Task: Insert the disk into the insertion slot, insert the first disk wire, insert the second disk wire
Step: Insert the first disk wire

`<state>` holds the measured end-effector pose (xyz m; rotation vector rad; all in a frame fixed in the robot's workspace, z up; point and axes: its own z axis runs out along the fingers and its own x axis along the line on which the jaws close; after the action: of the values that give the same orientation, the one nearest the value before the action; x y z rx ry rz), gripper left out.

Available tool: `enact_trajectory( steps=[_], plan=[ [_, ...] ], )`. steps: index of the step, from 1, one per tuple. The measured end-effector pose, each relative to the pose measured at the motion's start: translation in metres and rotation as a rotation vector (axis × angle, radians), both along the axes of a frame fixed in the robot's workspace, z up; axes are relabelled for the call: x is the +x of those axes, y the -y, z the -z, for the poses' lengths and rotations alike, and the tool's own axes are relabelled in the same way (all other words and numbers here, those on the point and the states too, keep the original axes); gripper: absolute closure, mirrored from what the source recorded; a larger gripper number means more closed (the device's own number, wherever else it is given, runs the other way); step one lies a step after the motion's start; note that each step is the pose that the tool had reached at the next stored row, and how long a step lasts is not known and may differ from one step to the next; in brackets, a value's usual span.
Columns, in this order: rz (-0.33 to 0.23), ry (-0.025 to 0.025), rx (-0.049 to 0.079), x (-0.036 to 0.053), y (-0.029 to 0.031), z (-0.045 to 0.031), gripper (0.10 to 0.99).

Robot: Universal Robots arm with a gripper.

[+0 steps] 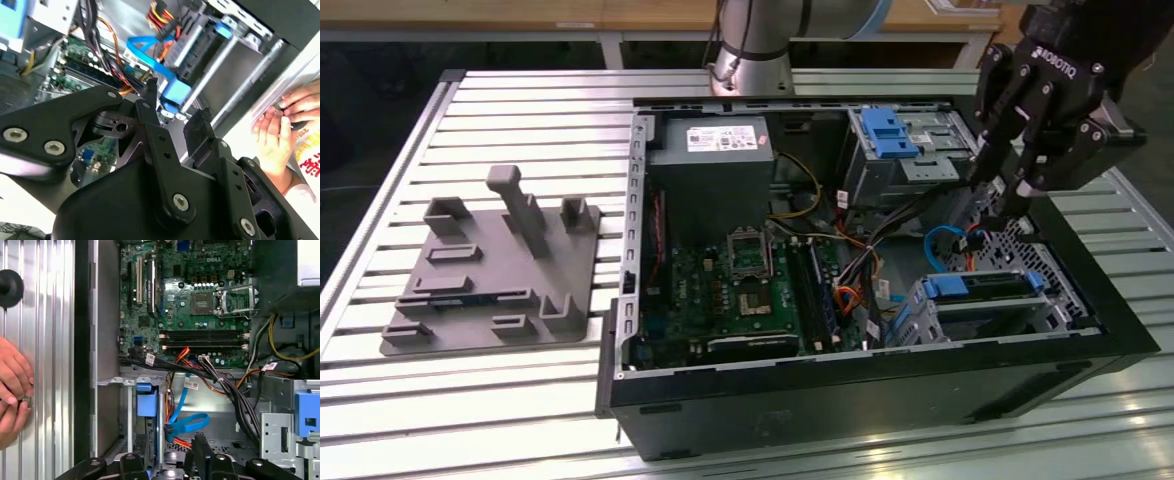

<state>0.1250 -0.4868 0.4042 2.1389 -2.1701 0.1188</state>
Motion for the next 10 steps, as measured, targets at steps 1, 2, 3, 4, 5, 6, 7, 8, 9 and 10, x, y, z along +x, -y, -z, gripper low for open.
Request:
enact_trajectory(
  steps=[1, 2, 3, 4, 5, 6, 7, 8, 9, 10],
  plan=[
    [0.0, -0.0001, -0.005, 0.0015, -0.0025, 0.0011, 0.588],
    [0.0, -0.0001, -0.012, 0.0032, -0.0038, 0.0016, 0.588],
    [0.0, -0.0002, -0.021, 0.0049, -0.0047, 0.0019, 0.588],
    [0.0, -0.0003, -0.033, 0.0066, -0.0055, 0.0022, 0.588],
    [0.0, -0.0003, -0.045, 0.0082, -0.0061, 0.0023, 0.588],
    [0.0, -0.0003, -0.057, 0.0098, -0.0067, 0.0026, 0.588],
    [0.0, -0.0003, -0.07, 0.0114, -0.0072, 0.0027, 0.588],
    [0.0, -0.0004, -0.084, 0.0129, -0.0077, 0.0029, 0.588],
    [0.0, -0.0004, -0.098, 0.0144, -0.0082, 0.0029, 0.588],
    [0.0, -0.0004, -0.115, 0.0159, -0.0087, 0.003, 0.588]
  ],
)
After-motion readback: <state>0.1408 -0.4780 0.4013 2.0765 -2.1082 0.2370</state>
